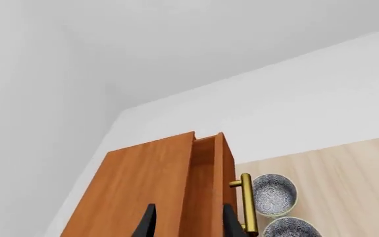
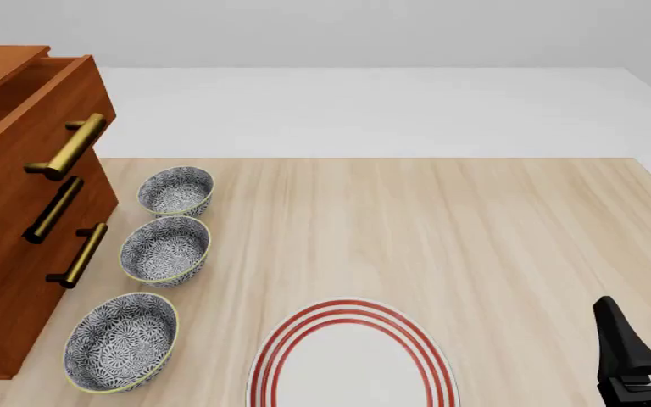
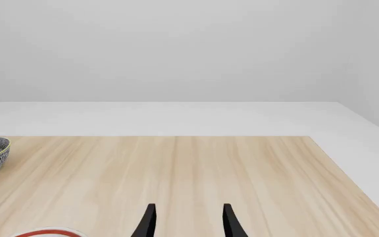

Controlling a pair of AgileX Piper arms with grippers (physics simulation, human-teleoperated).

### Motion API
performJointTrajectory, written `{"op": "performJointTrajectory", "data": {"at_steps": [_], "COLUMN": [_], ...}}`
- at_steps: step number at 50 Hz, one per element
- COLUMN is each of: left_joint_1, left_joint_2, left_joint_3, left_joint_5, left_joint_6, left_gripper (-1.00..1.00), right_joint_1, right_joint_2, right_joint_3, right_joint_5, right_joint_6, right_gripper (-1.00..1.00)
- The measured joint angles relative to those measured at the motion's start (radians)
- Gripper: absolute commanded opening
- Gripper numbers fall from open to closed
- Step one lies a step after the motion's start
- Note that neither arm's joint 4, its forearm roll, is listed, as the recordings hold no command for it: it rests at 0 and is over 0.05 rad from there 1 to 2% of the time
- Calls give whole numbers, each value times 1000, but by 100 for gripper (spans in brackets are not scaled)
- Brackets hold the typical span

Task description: Open the top drawer of the cabinet.

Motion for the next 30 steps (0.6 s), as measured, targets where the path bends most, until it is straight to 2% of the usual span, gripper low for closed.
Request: {"op": "performJointTrajectory", "data": {"at_steps": [30], "left_joint_1": [-10], "left_joint_2": [80], "left_joint_3": [-78], "left_joint_5": [137], "left_joint_6": [-123], "left_gripper": [100], "right_joint_1": [0], "right_joint_2": [0], "right_joint_3": [0], "right_joint_5": [0], "right_joint_6": [0], "right_gripper": [100]}}
